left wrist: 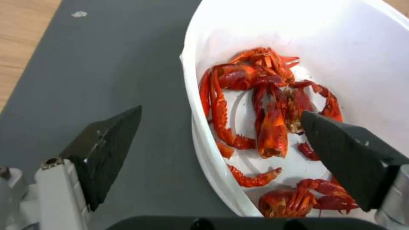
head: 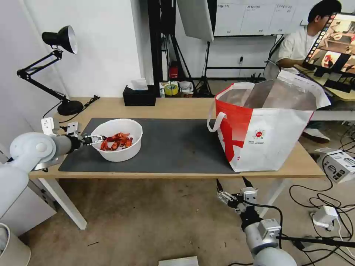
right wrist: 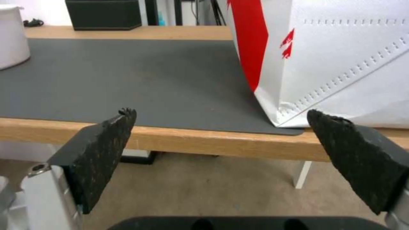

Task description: Pick up the trash from the table and place it into the takeout bag.

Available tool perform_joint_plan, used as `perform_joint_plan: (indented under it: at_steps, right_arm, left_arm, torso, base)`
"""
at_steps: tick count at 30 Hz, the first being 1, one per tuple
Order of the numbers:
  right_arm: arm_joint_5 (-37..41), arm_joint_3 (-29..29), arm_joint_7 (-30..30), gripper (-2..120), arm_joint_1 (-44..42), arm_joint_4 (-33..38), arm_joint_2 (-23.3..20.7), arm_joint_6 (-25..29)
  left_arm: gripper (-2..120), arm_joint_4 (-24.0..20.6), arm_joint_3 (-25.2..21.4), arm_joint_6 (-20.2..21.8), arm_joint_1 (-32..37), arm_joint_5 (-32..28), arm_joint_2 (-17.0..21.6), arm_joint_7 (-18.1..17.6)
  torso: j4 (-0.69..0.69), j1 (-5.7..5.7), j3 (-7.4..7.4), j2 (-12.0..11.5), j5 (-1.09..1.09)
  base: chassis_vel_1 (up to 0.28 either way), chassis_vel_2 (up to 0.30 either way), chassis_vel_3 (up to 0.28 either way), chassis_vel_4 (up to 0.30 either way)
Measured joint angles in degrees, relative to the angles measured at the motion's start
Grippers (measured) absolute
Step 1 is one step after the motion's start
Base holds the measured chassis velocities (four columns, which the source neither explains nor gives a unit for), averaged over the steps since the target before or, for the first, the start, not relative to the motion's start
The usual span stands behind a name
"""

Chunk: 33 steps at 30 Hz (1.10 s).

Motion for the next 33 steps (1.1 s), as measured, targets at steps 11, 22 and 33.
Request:
perform_joint_plan:
  at_steps: [11,22,33]
  right_arm:
    - [0.0,0.0,0.0,100,0.0,0.0,0.0,0.0]
    - [0.0,0.0,0.0,100,0.0,0.0,0.0,0.0]
    - [0.0,0.0,0.0,100,0.0,0.0,0.0,0.0]
  left_arm:
    - [92,0.65,2.16,0.08,-1.67,-0.2,-0.73,-0.6]
    - [53,0.48,3.16,0.06,-1.76,0.18,-1.24,-0.65]
    - [12,0.05,2.93,-0.36,-0.87,0.38,-0.88,-0.57]
  torso:
    - [0.0,0.0,0.0,0.0,0.0]
    - [0.0,0.0,0.0,0.0,0.0]
    - [0.0,0.0,0.0,0.0,0.0]
  base:
    - [0.0,0.0,0.0,0.0]
    - [0.0,0.0,0.0,0.0]
    - [0.0,0.0,0.0,0.0]
